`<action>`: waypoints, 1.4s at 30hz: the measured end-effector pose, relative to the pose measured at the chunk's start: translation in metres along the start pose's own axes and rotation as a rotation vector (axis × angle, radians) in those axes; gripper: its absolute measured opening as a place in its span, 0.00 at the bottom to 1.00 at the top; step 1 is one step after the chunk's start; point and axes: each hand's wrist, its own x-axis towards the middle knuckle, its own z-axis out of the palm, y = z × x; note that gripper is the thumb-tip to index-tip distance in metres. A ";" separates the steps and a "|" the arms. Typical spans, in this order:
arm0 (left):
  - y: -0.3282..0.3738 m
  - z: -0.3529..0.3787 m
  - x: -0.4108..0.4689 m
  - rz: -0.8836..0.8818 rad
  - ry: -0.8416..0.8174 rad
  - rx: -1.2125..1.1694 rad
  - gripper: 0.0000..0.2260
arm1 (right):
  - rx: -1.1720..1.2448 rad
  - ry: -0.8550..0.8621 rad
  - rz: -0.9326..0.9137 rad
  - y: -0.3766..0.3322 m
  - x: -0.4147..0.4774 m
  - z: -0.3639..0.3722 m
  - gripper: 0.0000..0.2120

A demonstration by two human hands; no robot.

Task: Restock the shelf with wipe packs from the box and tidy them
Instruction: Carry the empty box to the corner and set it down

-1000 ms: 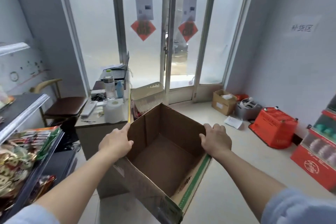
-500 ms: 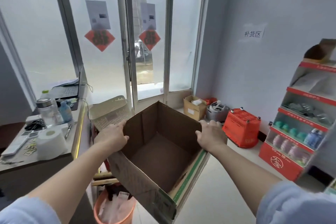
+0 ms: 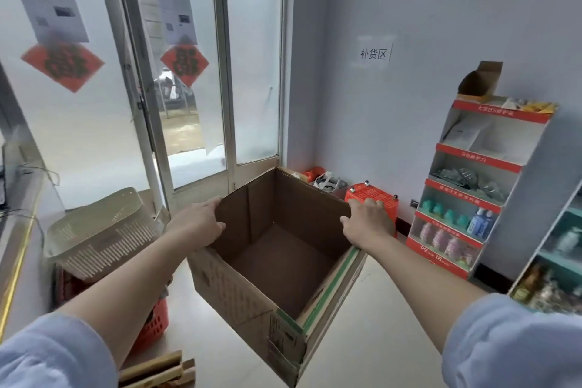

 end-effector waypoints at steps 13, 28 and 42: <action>0.075 0.035 0.193 0.137 -0.070 -0.050 0.29 | -0.035 0.005 0.149 0.038 0.147 0.026 0.20; 0.241 0.098 0.399 0.244 -0.059 0.000 0.26 | -0.060 0.014 0.205 0.150 0.366 0.054 0.23; 0.371 0.145 0.607 0.310 -0.081 -0.011 0.26 | -0.047 0.005 0.266 0.229 0.576 0.091 0.20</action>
